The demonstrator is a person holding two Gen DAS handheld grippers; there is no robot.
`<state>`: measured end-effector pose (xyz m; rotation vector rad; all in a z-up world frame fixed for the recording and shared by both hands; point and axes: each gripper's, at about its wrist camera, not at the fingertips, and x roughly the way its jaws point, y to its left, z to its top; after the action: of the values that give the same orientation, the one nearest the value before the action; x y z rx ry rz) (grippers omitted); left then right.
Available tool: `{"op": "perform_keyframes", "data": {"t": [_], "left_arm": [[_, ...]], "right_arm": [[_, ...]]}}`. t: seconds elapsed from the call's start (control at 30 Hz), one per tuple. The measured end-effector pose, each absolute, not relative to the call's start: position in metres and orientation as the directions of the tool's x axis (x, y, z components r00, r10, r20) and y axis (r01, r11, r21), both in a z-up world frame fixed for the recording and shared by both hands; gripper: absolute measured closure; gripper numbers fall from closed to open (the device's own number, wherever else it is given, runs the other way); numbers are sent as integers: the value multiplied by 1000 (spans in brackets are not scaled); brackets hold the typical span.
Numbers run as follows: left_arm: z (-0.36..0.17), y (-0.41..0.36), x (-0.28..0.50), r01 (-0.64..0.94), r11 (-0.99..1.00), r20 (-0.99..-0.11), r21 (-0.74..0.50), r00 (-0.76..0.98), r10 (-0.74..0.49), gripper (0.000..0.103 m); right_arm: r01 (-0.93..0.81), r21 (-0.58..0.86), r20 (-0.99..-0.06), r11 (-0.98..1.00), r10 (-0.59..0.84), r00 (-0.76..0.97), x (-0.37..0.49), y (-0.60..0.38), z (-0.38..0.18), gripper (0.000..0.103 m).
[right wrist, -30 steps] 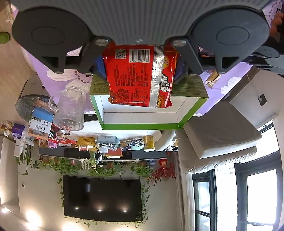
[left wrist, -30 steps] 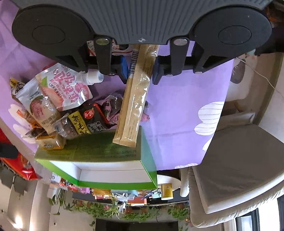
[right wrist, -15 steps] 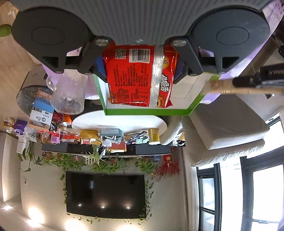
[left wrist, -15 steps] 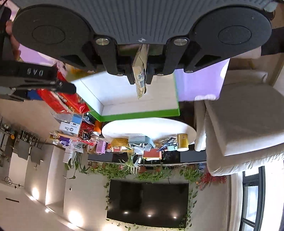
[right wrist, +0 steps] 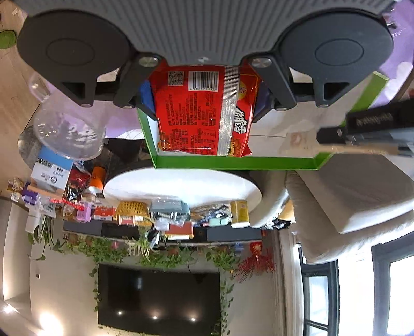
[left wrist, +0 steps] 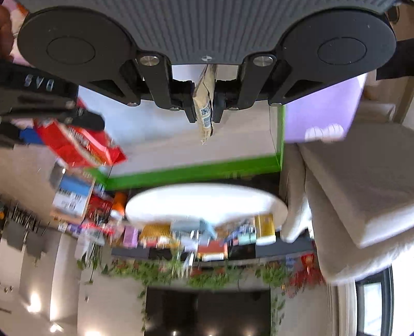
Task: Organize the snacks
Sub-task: 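Lower the tan stick into the box with the left tool while the right tool releases the noodle pack inside, then grasp the white-and-red candy bag with the left tool while the right tool grasps the pink jelly pouch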
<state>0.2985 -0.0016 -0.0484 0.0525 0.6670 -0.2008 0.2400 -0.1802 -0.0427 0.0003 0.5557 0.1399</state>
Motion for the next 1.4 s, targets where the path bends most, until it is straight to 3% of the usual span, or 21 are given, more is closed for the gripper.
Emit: {"op": "perform_keyframes", "data": {"t": [0.27,0.37,0.5,0.8,0.97,1.07,1.2,1.4], "left_arm": [[-78,-6,292,223,974,-727,31,674,-131,90],[-72,2,281,210,978,-726,-19,669,-158,90],[-68,10,270,213,970,-751,-115,621,-226,90],[-62,13,225,214,969,-771,-120,595,-227,89],[-51,21,192,206,971,-752,-122,619,-226,87],[-35,33,165,150,985,-720,-86,674,-165,87],[-21,64,126,111,978,-668,-177,717,-202,83],[-47,83,75,10,987,-725,-159,677,-123,82]], "right_arm": [[-163,32,-638,986,146,756,249,-174,-59,57],[-174,13,-684,985,136,717,242,-169,-61,56],[-135,-7,-685,991,94,722,221,-171,-61,55],[-158,45,-722,986,141,678,183,-178,-51,55],[-161,-7,-678,987,114,726,155,-178,-42,55],[-162,-38,-625,986,103,774,134,-178,-33,55],[-166,-35,-548,985,120,828,98,-187,-22,55],[-201,38,-527,979,190,828,53,-193,-29,55]]}}
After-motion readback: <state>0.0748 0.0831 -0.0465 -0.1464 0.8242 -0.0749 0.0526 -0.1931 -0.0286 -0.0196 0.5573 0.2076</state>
